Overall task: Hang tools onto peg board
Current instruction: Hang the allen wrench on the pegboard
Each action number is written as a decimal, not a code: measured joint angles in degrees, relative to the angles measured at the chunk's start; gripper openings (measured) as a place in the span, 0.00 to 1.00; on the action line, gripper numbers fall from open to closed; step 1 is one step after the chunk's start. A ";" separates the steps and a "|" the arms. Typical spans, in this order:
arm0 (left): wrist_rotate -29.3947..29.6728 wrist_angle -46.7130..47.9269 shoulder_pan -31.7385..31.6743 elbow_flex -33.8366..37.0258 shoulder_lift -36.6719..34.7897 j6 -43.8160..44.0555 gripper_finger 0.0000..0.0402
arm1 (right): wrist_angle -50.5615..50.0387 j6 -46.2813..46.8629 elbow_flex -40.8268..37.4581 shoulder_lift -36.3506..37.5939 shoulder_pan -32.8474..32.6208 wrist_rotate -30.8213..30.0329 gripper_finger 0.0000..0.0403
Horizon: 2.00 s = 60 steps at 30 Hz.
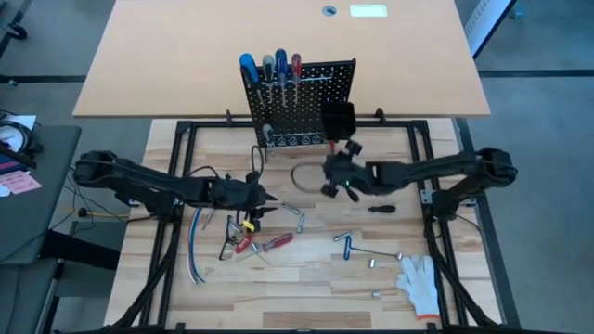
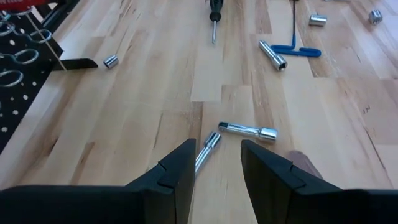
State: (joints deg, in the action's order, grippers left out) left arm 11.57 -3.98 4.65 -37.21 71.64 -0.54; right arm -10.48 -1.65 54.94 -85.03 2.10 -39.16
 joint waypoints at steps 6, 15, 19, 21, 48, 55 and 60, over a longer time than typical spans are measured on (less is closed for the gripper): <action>1.48 6.99 2.81 0.00 -6.09 0.02 0.30 | 2.78 2.42 -2.59 0.01 -10.03 0.56 0.33; 12.33 27.09 14.42 0.00 -12.69 6.96 0.30 | 11.22 10.93 -7.10 -0.48 -18.14 2.55 0.35; 11.45 34.34 19.90 0.00 -12.48 13.13 0.30 | 13.00 12.41 -7.10 -0.50 -19.90 3.39 0.41; 10.81 36.14 21.94 0.00 -11.30 16.80 0.30 | 15.06 12.35 -7.10 -0.52 -20.28 5.11 0.45; 24.98 8.30 10.91 0.17 14.46 13.42 0.30 | 33.20 1.60 0.20 -18.38 -19.12 18.27 0.54; 23.82 11.45 10.03 0.00 4.28 7.87 0.30 | 33.27 7.53 0.24 -20.16 -16.35 18.27 0.54; 17.00 22.33 6.94 0.07 0.36 5.70 0.31 | 33.03 7.65 0.15 -21.86 -16.11 18.28 0.54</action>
State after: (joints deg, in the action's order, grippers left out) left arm 28.57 18.35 11.59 -37.15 71.99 5.16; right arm 22.55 6.00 55.09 -106.89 -14.01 -20.88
